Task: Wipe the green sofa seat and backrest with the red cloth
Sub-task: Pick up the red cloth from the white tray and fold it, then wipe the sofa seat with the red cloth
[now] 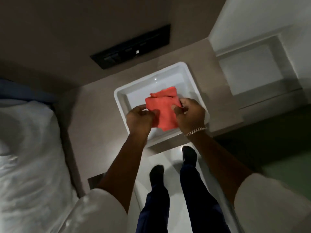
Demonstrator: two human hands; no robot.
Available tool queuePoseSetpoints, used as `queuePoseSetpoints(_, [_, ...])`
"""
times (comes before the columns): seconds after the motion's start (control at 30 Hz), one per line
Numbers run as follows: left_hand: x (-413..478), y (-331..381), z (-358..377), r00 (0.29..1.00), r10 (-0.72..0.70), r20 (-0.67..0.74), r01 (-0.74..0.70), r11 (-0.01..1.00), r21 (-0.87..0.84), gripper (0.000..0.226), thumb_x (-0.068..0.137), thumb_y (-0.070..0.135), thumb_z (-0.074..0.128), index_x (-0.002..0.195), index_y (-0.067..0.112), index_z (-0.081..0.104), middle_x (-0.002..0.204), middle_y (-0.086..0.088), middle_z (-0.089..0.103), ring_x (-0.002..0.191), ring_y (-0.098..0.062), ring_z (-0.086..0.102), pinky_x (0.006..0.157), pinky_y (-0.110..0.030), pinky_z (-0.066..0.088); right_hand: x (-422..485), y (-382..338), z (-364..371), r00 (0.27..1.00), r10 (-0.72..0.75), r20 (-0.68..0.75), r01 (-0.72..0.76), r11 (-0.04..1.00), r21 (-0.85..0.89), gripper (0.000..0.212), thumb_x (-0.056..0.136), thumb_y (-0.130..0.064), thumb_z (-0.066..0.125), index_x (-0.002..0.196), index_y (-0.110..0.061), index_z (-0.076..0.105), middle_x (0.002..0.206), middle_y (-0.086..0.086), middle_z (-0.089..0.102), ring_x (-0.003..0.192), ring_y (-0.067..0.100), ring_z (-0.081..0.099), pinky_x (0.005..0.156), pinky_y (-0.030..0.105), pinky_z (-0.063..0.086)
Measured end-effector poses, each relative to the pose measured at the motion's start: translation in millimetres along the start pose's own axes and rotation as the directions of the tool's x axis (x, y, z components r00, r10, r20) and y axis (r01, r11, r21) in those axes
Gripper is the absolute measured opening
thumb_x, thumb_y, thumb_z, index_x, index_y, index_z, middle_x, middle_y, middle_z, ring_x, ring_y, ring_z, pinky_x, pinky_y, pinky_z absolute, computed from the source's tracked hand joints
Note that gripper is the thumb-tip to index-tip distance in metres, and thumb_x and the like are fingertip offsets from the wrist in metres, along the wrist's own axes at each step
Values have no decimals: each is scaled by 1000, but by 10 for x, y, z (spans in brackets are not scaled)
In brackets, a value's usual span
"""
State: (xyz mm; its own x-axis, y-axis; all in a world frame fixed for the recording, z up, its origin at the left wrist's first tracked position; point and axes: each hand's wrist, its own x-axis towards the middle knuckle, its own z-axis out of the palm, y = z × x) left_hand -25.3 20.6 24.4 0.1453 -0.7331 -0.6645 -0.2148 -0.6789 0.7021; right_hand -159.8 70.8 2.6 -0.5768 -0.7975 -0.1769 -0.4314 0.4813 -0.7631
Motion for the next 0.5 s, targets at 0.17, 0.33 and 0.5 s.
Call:
queuePoseSetpoints(0.17, [-1040,322,-69,977,122,175,-118,992,-36,23,73,-5,75,76,17,68,61,11,68,61,-7,64,68,-27,57,-729,-222,-998,984,115,-136,-91,981,173,13,83,-19,75,91,-10,72,85,10,70,77,22,61,71,27,44])
queuePoseSetpoints(0.33, [-2075,261,173,858,236,456,-300,951,72,21,77,4,74,86,23,72,86,0,76,84,-16,71,80,-30,58,-1593,-71,-1918,904,309,-294,-202,918,341,14,83,-17,74,96,-11,74,88,17,72,72,19,61,69,18,49])
queuePoseSetpoints(0.5, [-2937,-293,720,681,218,699,-427,894,138,25,75,6,73,81,30,72,70,20,74,66,7,65,62,-9,50,-2523,544,-2628,691,608,-392,-271,720,639,8,84,-2,70,87,-10,71,85,16,69,76,22,59,77,42,52])
